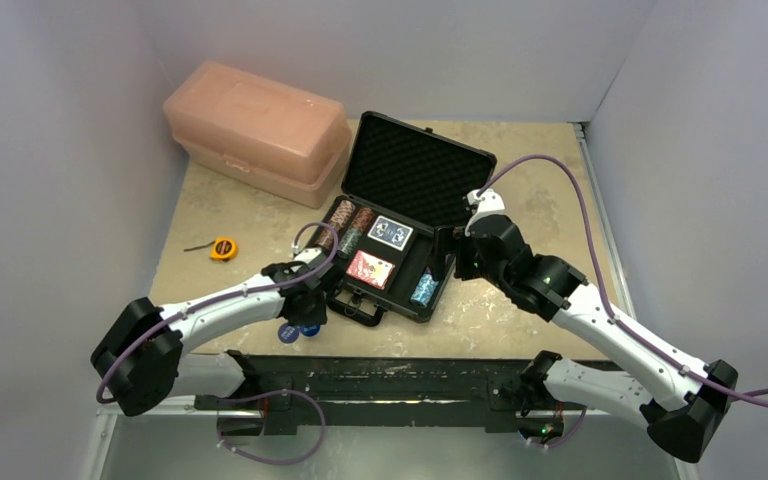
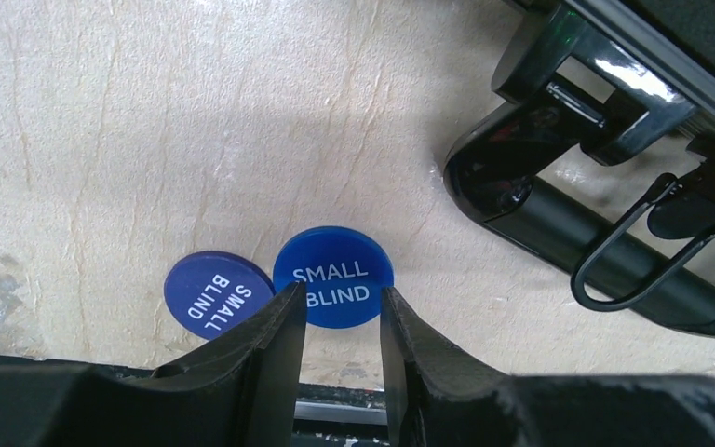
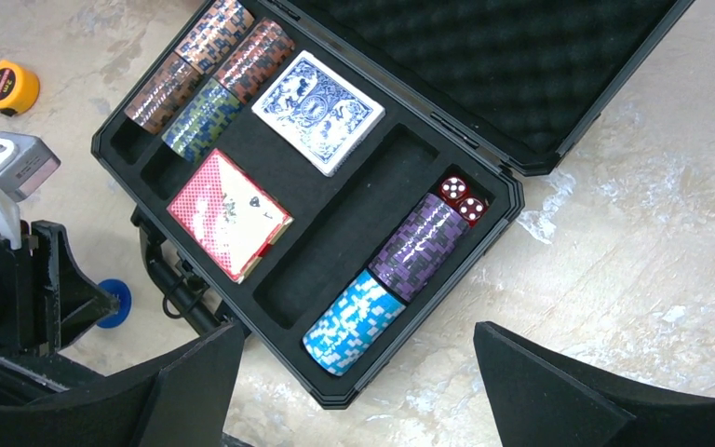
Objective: Pack up texas hold em set
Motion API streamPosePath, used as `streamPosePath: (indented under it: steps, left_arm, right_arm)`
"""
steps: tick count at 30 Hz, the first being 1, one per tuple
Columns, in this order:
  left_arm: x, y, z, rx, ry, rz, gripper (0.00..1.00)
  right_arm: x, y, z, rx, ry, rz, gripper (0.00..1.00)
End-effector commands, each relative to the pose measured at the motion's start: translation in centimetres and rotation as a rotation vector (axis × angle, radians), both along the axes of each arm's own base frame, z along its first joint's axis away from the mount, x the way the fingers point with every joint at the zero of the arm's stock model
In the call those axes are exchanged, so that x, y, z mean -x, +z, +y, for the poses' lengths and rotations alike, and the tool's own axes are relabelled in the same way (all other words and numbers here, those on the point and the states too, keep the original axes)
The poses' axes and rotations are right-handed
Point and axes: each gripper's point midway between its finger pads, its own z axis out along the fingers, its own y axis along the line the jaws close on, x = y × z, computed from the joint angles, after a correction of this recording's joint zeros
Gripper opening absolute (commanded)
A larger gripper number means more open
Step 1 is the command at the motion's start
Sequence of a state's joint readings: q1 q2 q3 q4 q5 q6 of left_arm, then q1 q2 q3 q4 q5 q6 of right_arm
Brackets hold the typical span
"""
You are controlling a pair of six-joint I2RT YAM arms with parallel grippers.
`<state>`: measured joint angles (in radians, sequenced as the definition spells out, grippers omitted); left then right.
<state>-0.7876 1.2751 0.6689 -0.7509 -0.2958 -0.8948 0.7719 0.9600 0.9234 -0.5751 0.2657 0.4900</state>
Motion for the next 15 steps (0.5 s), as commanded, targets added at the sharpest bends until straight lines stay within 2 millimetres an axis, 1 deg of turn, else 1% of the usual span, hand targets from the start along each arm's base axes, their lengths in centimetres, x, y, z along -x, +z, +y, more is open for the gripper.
streamPosePath:
  steps: [1, 9, 15]
  left_arm:
    - [-0.1, 1.2, -0.1, 0.008, -0.028, -0.023, 0.34]
    - [0.1, 2.1, 0.0, 0.024, -0.038, -0.038, 0.33]
    - [0.0, 3.2, -0.1, 0.038, -0.048, -0.053, 0.33]
  right_arm:
    - [0.0, 0.7, 0.4, -0.043, 0.001, -0.008, 0.99]
    - [-0.1, 0.8, 0.6, -0.049, 0.003, -0.004, 0.99]
    - [-0.2, 0.9, 1.0, -0.056, 0.006, 0.002, 0.99]
